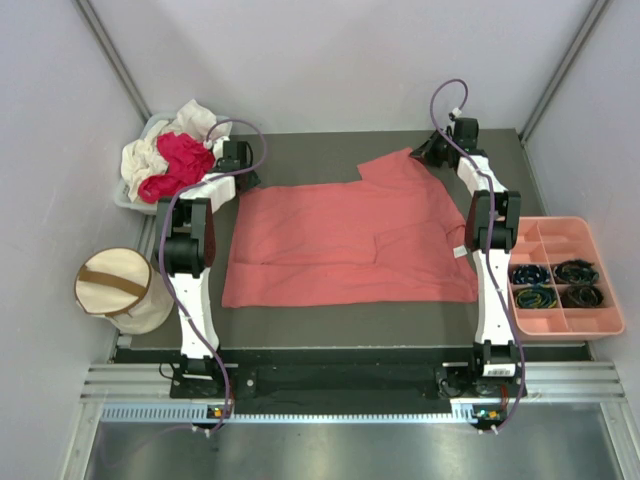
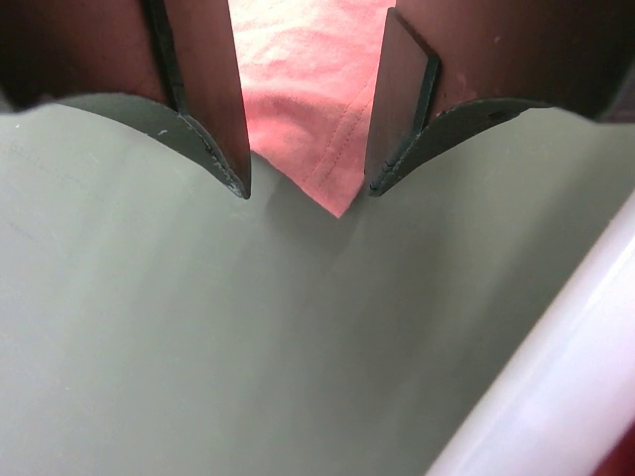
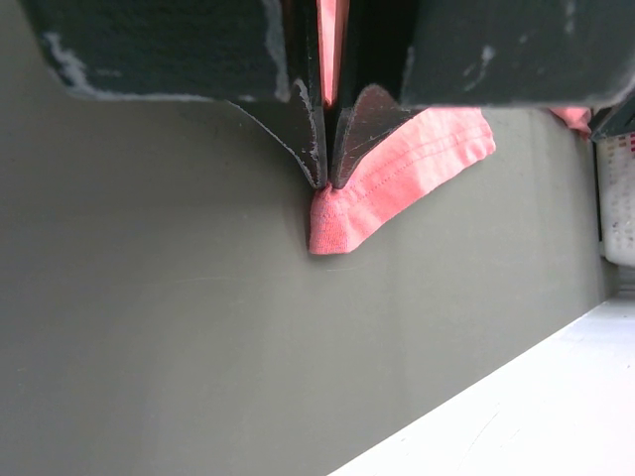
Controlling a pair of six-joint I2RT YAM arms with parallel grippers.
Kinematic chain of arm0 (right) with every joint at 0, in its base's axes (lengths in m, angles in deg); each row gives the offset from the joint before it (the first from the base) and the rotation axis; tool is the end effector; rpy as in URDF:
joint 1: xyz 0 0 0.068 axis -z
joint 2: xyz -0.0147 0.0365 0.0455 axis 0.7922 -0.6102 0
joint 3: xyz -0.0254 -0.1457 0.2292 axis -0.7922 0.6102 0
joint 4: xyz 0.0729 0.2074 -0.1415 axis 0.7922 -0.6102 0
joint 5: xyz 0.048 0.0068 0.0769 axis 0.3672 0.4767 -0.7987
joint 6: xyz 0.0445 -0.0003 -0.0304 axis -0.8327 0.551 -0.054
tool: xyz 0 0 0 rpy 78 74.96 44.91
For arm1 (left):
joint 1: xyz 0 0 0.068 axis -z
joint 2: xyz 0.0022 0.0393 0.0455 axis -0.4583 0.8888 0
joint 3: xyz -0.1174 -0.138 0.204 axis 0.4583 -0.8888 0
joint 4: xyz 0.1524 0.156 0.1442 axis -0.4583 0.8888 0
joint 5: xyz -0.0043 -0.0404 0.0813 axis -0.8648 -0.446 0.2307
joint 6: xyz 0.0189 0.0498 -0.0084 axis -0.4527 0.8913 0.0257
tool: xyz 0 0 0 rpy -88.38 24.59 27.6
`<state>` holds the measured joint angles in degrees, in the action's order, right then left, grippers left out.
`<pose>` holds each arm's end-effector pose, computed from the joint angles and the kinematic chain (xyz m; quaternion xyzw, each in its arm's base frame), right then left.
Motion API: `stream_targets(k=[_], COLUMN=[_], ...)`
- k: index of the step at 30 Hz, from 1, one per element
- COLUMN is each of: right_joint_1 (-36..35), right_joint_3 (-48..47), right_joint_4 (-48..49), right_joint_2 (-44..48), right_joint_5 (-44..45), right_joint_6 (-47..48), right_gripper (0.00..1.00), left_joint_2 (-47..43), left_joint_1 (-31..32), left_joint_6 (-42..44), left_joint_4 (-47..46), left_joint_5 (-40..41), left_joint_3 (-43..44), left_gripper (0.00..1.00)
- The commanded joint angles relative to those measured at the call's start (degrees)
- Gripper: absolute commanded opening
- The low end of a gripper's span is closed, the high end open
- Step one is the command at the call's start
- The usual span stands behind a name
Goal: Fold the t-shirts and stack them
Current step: Grap the side of the flattened tshirt furthest away from the robot with both arms
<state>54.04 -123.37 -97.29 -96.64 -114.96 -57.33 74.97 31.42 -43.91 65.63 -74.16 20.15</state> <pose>0.6005 0.0007 0.1267 0.1522 0.8462 0.3508 0.3712 0.4883 -0.0266 0.1671 -0.2721 0.8725 -0.0140 0.4056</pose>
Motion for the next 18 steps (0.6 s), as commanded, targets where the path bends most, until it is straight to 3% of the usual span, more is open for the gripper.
stream_targets(k=[1,18], right_joint_1=[0.7,0.8], right_joint_3=[1.0,1.3], right_joint_4=[-1.0,-0.8], right_joint_2=[1.3,1.4], right_joint_5=[0.7,0.6], right_joint_6=[0.5,0.3], right_gripper=[0.00,0.00], left_joint_2=[1.4,3.8], left_joint_1=[-3.7,-6.9], left_joint_6=[-2.2,-2.4], left_joint_4=[5.4,9.3], left_joint_5=[3.1,1.8], left_joint_3=[-0.2,2.6], left_gripper=[0.55,0.56])
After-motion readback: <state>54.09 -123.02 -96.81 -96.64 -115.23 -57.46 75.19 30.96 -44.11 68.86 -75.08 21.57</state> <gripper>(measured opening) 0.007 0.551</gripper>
